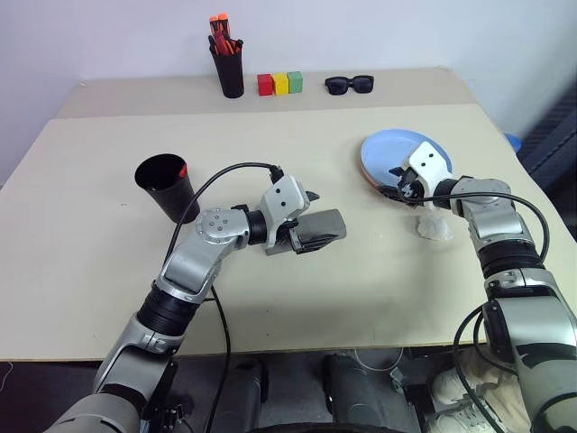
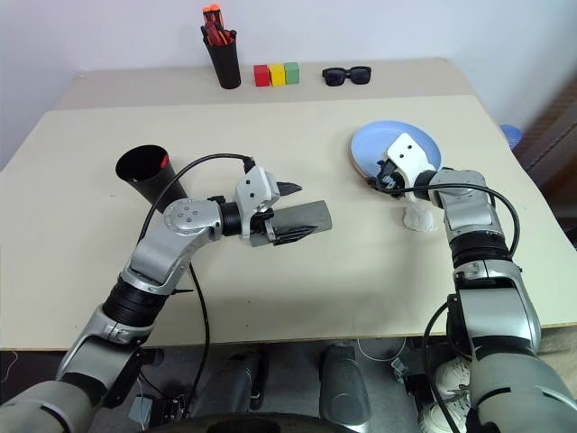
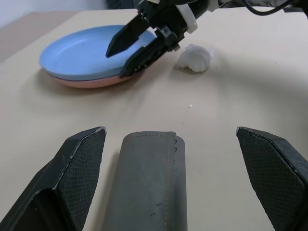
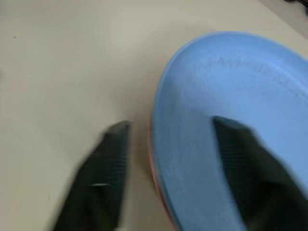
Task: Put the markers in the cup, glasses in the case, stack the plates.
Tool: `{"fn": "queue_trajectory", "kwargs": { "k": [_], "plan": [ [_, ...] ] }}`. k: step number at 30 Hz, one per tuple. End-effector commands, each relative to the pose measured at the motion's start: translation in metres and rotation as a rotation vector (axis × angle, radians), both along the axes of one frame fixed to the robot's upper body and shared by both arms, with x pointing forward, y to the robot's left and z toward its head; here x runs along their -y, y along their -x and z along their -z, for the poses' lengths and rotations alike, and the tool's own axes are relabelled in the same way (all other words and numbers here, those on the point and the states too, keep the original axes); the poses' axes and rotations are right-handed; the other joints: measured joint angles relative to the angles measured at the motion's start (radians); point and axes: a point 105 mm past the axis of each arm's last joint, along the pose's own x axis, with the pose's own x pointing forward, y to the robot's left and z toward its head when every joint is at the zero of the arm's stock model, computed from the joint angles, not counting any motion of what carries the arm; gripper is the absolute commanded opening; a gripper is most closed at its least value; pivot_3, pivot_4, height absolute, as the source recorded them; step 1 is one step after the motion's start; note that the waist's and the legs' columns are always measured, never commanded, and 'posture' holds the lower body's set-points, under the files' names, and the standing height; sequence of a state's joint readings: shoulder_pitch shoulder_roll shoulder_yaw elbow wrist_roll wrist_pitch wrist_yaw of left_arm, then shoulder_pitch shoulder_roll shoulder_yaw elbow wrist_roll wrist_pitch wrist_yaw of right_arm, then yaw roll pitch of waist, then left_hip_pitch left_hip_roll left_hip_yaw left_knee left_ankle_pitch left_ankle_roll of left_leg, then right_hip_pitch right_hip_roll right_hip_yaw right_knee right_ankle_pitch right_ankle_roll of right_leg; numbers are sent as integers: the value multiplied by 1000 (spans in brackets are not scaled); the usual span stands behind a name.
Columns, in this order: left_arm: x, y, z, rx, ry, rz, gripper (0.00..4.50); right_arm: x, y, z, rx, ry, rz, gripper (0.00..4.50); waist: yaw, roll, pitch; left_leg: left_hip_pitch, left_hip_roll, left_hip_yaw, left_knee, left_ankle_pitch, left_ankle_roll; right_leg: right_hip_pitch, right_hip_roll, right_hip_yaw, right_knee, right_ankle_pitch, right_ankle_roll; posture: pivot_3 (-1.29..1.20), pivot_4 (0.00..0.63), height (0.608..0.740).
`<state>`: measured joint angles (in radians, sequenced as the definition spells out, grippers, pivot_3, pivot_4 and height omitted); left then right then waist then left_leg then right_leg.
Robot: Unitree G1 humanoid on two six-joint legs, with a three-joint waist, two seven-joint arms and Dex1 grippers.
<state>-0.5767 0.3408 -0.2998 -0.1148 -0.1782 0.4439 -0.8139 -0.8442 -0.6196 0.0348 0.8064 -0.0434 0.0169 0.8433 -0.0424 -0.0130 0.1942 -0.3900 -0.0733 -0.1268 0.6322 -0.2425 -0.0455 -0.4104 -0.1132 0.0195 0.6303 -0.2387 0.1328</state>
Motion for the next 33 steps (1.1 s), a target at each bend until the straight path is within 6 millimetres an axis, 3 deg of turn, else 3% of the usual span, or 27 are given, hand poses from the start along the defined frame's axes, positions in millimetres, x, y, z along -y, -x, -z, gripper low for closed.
{"fn": "queue_trajectory", "kwargs": {
  "k": [1,3,8,13,17,21,33],
  "plan": [
    [-1,3,-7,36,19,1,4500,3,-1,-30,102,-59,21,2907,0,0,0,0,0,0,0,0,0,0,0,0,0,0,0,0,150,740],
    [-1,3,-6,33,18,0,4500,8,3,-43,124,-127,43,2907,2,0,0,0,0,0,0,0,0,0,0,0,0,0,0,0,150,740],
    [-3,3,-6,29,16,8,4500,23,42,-65,62,-269,40,2907,26,0,0,-1,0,-1,0,0,0,0,0,0,0,0,0,0,150,740],
    [0,17,-4,-7,27,112,4500,40,95,-53,-104,-283,43,2907,36,0,0,-1,0,-1,0,0,1,1,0,-2,-1,0,0,0,150,740],
    [-1,26,-10,-45,59,188,4500,56,113,-39,-156,-265,119,2907,26,0,0,-1,0,1,1,-1,1,1,-1,0,-1,0,0,0,150,740],
    [-1,30,-11,-61,56,242,4500,64,119,-23,-192,-257,166,2907,25,1,0,1,2,3,1,-1,1,1,0,0,0,0,0,0,150,740],
    [2,32,-14,-49,53,259,4500,76,101,32,-261,-219,245,2907,30,1,0,0,1,3,3,-1,2,1,-1,0,-1,0,0,0,150,740]
  ]
}}
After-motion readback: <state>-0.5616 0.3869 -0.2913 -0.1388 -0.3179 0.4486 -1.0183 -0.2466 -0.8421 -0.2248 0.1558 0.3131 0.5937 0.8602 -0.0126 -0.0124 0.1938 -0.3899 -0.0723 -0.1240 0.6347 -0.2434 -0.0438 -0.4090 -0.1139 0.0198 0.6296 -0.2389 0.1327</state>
